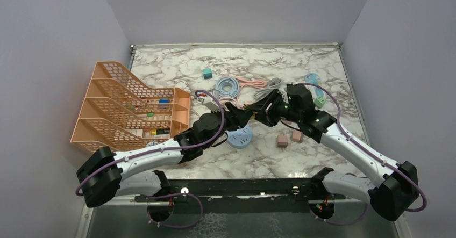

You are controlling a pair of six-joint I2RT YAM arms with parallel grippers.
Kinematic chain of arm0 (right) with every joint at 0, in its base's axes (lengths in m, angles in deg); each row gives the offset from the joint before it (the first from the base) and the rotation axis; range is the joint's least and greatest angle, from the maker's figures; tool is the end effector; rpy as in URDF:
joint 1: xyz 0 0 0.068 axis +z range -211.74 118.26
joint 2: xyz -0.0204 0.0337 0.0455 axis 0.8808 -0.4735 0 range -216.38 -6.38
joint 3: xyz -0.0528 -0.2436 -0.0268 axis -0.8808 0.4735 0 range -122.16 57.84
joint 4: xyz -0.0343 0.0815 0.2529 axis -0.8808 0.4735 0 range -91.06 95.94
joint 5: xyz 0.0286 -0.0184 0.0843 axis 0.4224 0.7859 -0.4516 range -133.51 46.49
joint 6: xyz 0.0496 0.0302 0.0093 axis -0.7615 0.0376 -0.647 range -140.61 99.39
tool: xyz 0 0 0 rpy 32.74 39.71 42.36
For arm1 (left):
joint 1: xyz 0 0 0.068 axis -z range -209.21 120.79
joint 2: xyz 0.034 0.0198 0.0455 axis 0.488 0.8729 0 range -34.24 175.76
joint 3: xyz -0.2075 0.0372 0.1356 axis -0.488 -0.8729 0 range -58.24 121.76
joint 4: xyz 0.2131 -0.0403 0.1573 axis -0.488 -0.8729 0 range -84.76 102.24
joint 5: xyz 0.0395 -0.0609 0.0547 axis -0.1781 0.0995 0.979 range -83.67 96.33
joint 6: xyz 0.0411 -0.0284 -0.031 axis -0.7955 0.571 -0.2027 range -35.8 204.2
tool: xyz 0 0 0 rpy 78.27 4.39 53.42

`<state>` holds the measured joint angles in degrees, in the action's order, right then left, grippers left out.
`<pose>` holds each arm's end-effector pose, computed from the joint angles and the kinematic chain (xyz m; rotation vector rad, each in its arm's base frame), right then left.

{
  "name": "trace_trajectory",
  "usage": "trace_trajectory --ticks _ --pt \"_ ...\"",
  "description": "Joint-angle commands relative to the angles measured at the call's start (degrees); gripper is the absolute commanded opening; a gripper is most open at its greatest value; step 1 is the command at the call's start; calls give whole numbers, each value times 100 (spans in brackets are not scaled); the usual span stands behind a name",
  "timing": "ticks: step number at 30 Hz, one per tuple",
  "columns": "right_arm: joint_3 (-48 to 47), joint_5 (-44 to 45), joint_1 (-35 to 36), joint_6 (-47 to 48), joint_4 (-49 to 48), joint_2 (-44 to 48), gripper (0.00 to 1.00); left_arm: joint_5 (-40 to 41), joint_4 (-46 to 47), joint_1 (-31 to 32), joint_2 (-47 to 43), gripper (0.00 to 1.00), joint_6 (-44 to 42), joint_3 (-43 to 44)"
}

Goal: Insert the plug

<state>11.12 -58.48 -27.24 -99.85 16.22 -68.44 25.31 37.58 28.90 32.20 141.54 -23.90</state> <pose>0.2104 0.1579 0.2555 0.7788 2.3599 1.3140 0.1610 -0.2325 0.2380 -0.2581 1.8214 -1.2047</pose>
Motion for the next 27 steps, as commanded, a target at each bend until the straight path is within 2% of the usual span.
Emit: trace_trajectory --ticks 1,4,6,9,13,20,27 --pt "49 -278 -6 85 -290 -53 48 302 410 -10 82 49 -57 233" --pt "42 -399 -6 128 -383 -85 52 225 410 -9 180 32 -60 292" --pt "37 -459 -5 95 -389 -95 59 117 410 -9 210 25 -126 330" --pt "48 -381 -5 102 -368 31 75 60 402 -10 156 22 -177 340" --pt "200 -51 -10 164 -663 521 85 -102 224 -15 -77 22 21 326" --pt "710 204 -8 154 -1437 1499 88 -293 -490 -16 -713 20 1029 662" --pt "774 -108 -5 351 -2183 1874 83 -493 -1743 -13 -915 20 1611 1683"
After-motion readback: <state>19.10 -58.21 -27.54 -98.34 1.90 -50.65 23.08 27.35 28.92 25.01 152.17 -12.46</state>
